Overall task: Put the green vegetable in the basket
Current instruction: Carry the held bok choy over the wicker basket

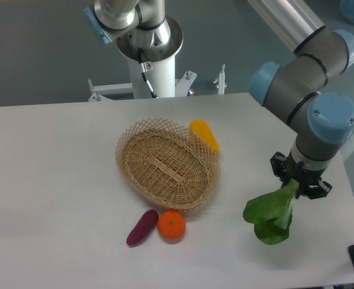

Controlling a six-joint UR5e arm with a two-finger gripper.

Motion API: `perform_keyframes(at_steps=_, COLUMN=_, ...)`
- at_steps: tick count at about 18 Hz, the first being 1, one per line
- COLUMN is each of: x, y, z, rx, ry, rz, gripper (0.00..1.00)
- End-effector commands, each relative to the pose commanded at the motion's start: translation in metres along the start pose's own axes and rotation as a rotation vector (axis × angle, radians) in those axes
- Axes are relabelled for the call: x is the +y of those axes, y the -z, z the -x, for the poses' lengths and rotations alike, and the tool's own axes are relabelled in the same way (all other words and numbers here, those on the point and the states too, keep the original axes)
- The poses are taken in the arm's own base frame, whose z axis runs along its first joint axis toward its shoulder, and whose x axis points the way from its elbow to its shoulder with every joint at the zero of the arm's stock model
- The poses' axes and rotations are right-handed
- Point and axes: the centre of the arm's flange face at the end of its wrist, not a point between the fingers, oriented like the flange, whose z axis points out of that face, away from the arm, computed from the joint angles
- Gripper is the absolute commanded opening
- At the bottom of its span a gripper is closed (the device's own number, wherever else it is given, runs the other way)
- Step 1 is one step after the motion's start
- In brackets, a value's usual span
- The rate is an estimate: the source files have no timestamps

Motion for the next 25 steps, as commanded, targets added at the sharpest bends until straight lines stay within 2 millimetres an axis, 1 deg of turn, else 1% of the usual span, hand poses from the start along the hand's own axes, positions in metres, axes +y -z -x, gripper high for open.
perform_keyframes(at_steps=3, x=-0.002, y=0.000, z=-0.002, rx=0.002, ry=-0.002, rz=-0.001, gripper=0.42)
perform_keyframes(at_steps=4, x=-0.002, y=0.000, z=-0.007, rx=0.006, ry=-0.003, rz=-0.001, gripper=0.42)
perform_keyframes(at_steps=5, x=-0.004, y=-0.001, z=-0.013, rx=0.014, ry=-0.007, rz=0.000, gripper=0.42)
perform_keyframes(at_steps=8, x=-0.018, y=0.002, z=-0.041, rx=0.031, ry=-0.033, rz=0.000, gripper=0.42)
perform_keyframes(at_steps=11, x=-0.039, y=0.012, z=-0.077, rx=0.042, ry=-0.072, rz=-0.005, gripper=0.42)
perform_keyframes(at_steps=15, x=-0.053, y=0.019, z=-0.139, rx=0.070, ry=-0.105, rz=-0.003, gripper=0.42)
perform_keyframes(at_steps=18, x=-0.056, y=0.014, z=-0.178, rx=0.056, ry=-0.129, rz=-0.007, gripper=0.43)
perform_keyframes(at_steps=20, x=-0.066, y=0.010, z=-0.199, rx=0.025, ry=-0.151, rz=-0.016, gripper=0.43)
perform_keyframes(at_steps=21, x=-0.070, y=0.004, z=-0.210, rx=0.017, ry=-0.152, rz=-0.019, gripper=0.43)
perform_keyframes(at_steps=23, x=-0.079, y=-0.003, z=-0.228, rx=0.007, ry=-0.162, rz=-0.020, gripper=0.43)
perform_keyframes(at_steps=25, x=-0.083, y=-0.005, z=-0.241, rx=0.014, ry=-0.178, rz=-0.013, gripper=0.43)
